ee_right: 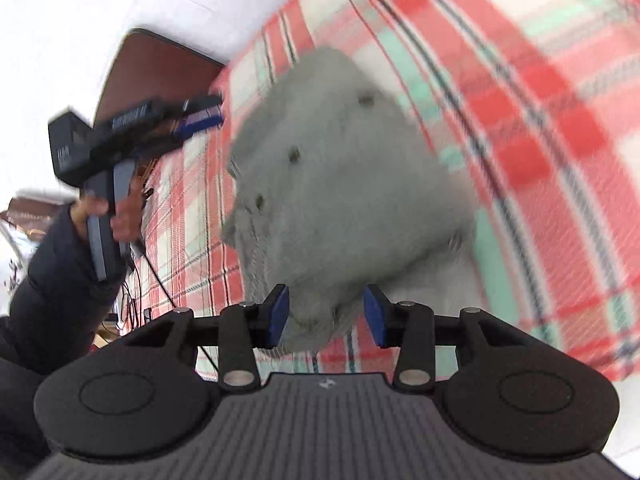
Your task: Fold clothes
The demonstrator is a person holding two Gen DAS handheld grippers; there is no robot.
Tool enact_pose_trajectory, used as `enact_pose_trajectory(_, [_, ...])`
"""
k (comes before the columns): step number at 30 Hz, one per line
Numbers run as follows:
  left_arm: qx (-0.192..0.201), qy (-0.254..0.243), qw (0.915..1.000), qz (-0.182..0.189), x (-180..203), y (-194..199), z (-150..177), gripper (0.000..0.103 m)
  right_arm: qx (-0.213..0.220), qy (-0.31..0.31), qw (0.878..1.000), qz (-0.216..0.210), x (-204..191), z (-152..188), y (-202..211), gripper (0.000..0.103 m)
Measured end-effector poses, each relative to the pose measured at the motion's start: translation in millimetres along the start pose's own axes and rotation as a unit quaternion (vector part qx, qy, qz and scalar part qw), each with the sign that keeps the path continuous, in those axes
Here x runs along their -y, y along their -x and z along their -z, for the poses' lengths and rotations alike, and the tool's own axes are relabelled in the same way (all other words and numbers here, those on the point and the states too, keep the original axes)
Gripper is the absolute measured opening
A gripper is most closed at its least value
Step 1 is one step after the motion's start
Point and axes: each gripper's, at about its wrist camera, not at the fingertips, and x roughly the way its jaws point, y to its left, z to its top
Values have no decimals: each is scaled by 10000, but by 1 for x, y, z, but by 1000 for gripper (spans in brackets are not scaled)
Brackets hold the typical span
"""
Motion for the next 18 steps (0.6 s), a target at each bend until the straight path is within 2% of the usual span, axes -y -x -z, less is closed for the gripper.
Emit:
enact_pose_trajectory(5, [119, 350, 9991, -210, 0, 25, 32, 67, 11, 1086, 9938, 235, -15, -57, 8, 47])
enact_pose_trajectory(7, [157, 486, 9983, -277, 8, 30, 50, 67, -103, 1616, 9865, 256, -24, -84, 0, 50])
enact_pose_trajectory(10, [262, 818, 9952, -462, 23, 35, 79, 71, -392, 2422, 9688, 358, -40, -122, -23, 53])
enact_pose_trajectory(14, [362, 1231, 9878, -881, 50, 29, 114, 71, -849, 3400, 9357, 395, -55, -158, -56, 53])
enact_pose_trajectory(16, [412, 1551, 9811, -1084, 63, 26, 129, 71, -1172, 3999, 9084, 331, -67, -167, -69, 53])
enact_pose_trajectory(18, [541, 1923, 9733, -1131, 77, 23, 142, 71, -1419, 4564, 8780, 254, -78, -170, -77, 57])
